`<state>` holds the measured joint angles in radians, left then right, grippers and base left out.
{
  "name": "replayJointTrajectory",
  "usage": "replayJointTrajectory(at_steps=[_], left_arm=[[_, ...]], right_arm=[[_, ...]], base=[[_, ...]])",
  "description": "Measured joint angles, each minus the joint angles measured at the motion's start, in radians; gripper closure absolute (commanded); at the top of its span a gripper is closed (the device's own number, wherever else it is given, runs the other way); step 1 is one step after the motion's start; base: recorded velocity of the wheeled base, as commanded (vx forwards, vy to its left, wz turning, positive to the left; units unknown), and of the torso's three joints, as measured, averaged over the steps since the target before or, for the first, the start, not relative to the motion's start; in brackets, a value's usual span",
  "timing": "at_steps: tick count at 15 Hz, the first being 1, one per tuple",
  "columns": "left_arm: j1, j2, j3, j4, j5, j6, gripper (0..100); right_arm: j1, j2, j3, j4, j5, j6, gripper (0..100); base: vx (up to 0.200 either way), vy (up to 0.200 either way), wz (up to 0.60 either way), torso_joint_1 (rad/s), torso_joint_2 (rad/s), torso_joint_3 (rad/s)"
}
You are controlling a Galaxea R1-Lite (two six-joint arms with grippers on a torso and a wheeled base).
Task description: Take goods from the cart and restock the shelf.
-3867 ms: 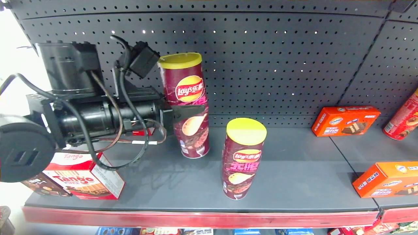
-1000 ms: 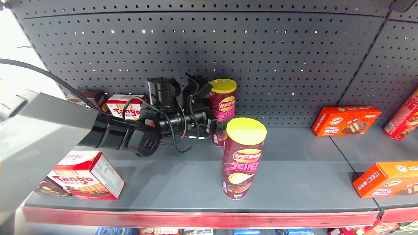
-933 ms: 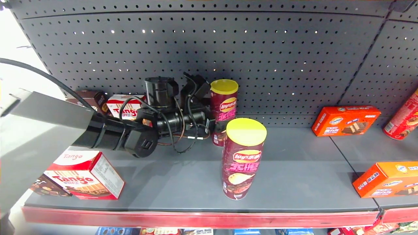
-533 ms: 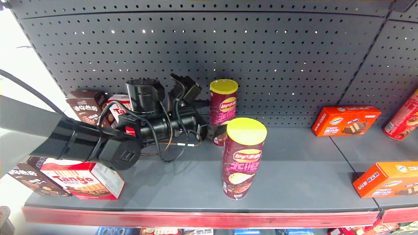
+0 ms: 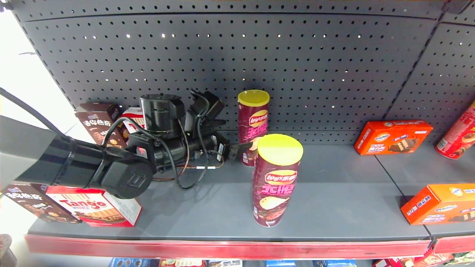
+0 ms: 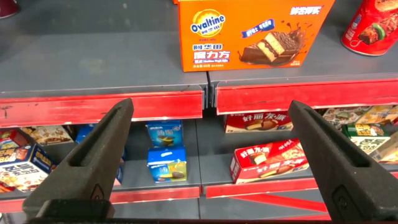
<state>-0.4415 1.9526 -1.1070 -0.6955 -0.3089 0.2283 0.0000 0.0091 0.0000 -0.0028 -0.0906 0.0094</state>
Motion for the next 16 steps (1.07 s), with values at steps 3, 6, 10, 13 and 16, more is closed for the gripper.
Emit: replayJointTrajectory(at_steps=[3,6,10,13,16], left_arm=[[0.000,0.010,-0.022,0.003,0.054,0.000,0],[0.006,0.026,-0.053,0.004,0.072,-0.001,0],[0.022,0.037,-0.058,0.003,0.074,-0.002,0],[0.031,0.039,-0.059,0.003,0.074,-0.003,0],[0.034,0.040,-0.054,0.001,0.074,-0.003,0]], right_arm=[[0.000,0.000,0.000,0.000,0.000,0.000,0],[0.000,0.000,0.000,0.000,0.000,0.000,0],[0.000,0.000,0.000,0.000,0.000,0.000,0],[0.000,0.000,0.000,0.000,0.000,0.000,0],[0.000,0.000,0.000,0.000,0.000,0.000,0]], base=[[0.000,0.000,0.00,0.000,0.00,0.000],[0.000,0.000,0.00,0.000,0.00,0.000],[0.000,0.000,0.00,0.000,0.00,0.000],[0.000,0.000,0.00,0.000,0.00,0.000],[0.000,0.000,0.00,0.000,0.00,0.000]])
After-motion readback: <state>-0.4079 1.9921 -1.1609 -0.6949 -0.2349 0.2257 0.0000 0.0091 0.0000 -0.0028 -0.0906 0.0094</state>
